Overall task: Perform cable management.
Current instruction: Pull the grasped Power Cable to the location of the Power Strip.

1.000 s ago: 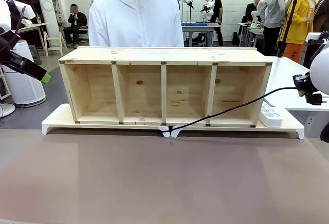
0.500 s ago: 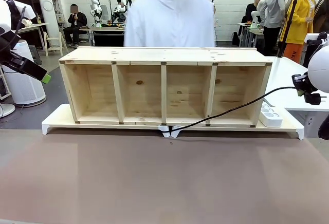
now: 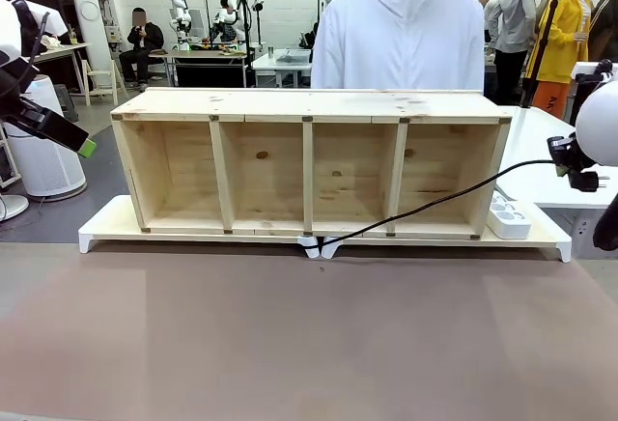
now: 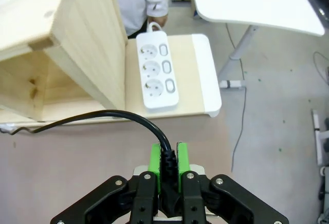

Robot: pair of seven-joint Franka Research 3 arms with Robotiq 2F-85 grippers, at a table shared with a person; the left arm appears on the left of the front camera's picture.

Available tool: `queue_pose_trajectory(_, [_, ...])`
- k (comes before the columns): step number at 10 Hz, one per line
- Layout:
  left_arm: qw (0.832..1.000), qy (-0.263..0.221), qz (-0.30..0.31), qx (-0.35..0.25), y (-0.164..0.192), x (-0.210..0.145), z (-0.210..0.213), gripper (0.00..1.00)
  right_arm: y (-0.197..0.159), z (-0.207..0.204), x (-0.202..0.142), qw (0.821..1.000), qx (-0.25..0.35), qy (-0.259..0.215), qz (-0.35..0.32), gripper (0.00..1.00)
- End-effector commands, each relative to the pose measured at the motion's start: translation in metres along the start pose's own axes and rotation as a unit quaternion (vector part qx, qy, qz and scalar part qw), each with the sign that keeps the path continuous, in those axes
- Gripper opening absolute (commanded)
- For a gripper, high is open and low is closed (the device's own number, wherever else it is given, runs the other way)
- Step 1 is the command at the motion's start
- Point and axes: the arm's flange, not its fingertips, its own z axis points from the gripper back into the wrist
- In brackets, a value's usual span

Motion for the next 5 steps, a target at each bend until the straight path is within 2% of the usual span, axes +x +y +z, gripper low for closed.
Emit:
queue_pose_trajectory(1, [1.0, 0.0, 0.0, 0.003, 0.0, 0.0, 0.0, 1.0, -0.014, -0.01, 0.033, 1.0, 0.011, -0.002, 0.02, 0.16])
queue_pose_trajectory(5, [1.0, 0.0, 0.0, 0.003, 0.0, 0.0, 0.0, 1.0, -0.028, -0.027, 0.064, 0.999, -0.007, 0.023, 0.044, 0.16])
